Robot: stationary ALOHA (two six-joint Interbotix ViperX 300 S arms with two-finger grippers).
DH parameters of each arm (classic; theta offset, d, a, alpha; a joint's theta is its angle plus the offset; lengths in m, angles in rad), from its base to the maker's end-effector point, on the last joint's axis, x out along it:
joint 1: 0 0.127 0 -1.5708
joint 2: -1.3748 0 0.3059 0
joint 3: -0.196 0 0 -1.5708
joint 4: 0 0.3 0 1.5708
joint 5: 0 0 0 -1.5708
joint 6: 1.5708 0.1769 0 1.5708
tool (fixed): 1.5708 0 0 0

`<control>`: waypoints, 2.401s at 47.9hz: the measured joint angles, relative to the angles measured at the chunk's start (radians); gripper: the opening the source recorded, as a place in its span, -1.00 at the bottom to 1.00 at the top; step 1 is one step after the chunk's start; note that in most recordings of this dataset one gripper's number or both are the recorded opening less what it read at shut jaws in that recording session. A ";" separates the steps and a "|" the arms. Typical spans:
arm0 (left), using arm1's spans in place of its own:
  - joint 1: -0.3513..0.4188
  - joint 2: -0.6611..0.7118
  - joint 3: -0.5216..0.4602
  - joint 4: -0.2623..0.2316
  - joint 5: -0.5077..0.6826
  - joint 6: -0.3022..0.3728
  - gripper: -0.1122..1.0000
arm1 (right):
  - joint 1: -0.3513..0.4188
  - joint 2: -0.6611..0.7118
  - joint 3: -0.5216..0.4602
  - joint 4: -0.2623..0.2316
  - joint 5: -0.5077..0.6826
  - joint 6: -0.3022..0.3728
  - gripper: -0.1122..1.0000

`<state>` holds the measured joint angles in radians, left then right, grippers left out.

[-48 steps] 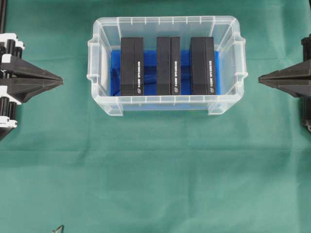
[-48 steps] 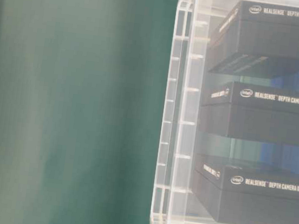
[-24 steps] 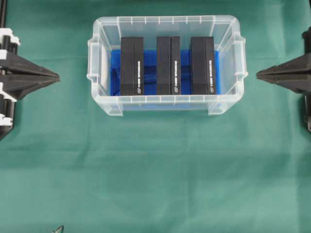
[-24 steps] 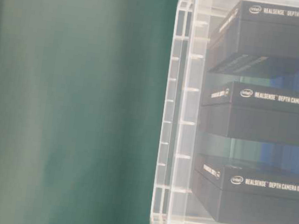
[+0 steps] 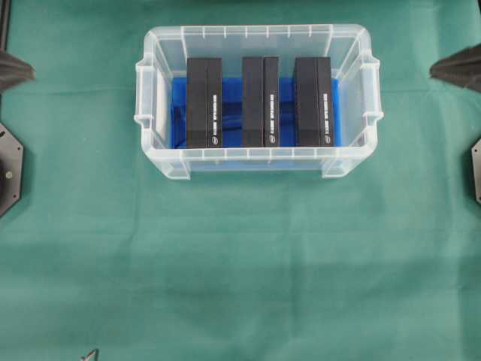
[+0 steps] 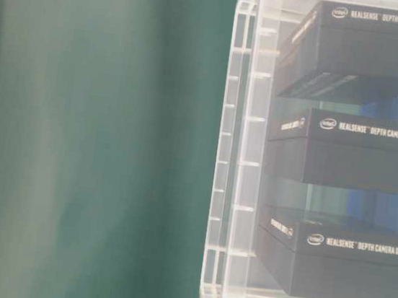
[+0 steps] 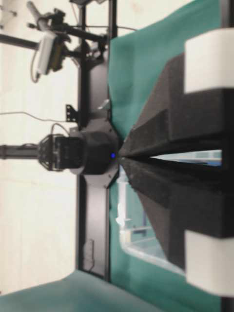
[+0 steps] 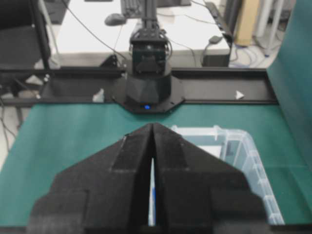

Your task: Take the box out of the case with the right arm.

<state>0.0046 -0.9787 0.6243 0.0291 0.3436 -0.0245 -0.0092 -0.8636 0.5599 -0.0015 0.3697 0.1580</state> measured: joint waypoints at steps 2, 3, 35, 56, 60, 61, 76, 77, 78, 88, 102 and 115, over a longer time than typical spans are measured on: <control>-0.002 0.009 -0.025 0.000 0.029 -0.003 -0.80 | 0.000 0.008 -0.021 -0.002 0.017 0.006 -0.81; 0.000 0.012 -0.034 0.000 0.038 -0.003 -0.80 | 0.000 0.009 -0.026 0.000 0.025 0.008 -0.81; -0.028 0.124 -0.167 0.000 0.695 -0.025 -0.80 | 0.000 0.081 -0.126 -0.003 0.712 0.146 -0.81; -0.083 0.238 -0.225 -0.005 1.209 -0.101 -0.80 | 0.000 0.173 -0.158 -0.017 1.243 0.186 -0.81; -0.083 0.230 -0.227 -0.005 1.210 -0.101 -0.80 | 0.000 0.176 -0.158 -0.021 1.247 0.186 -0.81; -0.083 0.229 -0.227 -0.005 1.210 -0.103 -0.80 | 0.000 0.176 -0.160 -0.023 1.249 0.186 -0.81; -0.084 0.229 -0.229 -0.005 1.212 -0.103 -0.80 | 0.000 0.179 -0.160 -0.043 1.252 0.275 -0.81; -0.084 0.229 -0.229 -0.003 1.212 -0.103 -0.80 | 0.000 0.179 -0.158 -0.043 1.252 0.295 -0.81; -0.084 0.229 -0.227 -0.005 1.210 -0.104 -0.80 | 0.000 0.181 -0.158 -0.044 1.253 0.313 -0.81; -0.084 0.229 -0.227 -0.005 1.212 -0.103 -0.80 | -0.002 0.195 -0.160 -0.044 1.267 0.655 -0.81; -0.084 0.235 -0.229 -0.005 1.210 -0.103 -0.80 | -0.002 0.201 -0.158 -0.043 1.298 1.143 -0.81; -0.084 0.235 -0.229 -0.005 1.212 -0.103 -0.80 | -0.002 0.201 -0.160 -0.043 1.296 1.264 -0.81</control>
<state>-0.0798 -0.7440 0.3958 0.0245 1.5555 -0.1273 -0.0107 -0.6627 0.4004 -0.0445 1.6659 1.4220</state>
